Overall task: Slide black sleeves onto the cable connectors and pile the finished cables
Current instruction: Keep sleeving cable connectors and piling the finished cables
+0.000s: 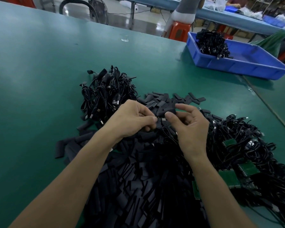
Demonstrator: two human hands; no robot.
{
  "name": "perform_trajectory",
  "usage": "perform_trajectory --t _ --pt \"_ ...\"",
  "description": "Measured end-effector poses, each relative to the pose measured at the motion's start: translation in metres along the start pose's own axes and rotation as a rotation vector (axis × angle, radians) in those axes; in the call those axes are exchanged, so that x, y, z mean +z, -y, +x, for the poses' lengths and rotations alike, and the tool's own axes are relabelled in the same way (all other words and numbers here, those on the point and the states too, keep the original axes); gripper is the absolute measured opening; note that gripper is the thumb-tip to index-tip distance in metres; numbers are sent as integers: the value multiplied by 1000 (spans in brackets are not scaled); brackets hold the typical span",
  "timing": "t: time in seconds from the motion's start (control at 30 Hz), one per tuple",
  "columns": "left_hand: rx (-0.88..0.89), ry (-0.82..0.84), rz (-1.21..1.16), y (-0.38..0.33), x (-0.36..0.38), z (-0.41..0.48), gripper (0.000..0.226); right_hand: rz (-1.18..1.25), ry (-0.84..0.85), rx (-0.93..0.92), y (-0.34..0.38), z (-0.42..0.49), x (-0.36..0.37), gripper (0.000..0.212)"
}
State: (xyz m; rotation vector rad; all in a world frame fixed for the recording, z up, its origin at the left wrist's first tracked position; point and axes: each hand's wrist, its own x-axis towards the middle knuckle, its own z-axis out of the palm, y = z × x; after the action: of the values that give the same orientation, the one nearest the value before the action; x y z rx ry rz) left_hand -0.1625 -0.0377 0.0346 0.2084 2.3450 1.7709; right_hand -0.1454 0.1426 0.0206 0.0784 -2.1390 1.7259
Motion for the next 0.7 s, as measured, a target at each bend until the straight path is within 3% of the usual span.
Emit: perform_trajectory --t 0.13,0.37,0.7 --pt "45 -49 32 0 6 -1 14 63 -103 14 0 -7 12 25" --pt "126 -163 48 -2 14 -3 13 188 -14 37 3 -18 29 44" --pt "169 -205 -34 -2 16 -2 13 224 -26 19 9 -10 33 34"
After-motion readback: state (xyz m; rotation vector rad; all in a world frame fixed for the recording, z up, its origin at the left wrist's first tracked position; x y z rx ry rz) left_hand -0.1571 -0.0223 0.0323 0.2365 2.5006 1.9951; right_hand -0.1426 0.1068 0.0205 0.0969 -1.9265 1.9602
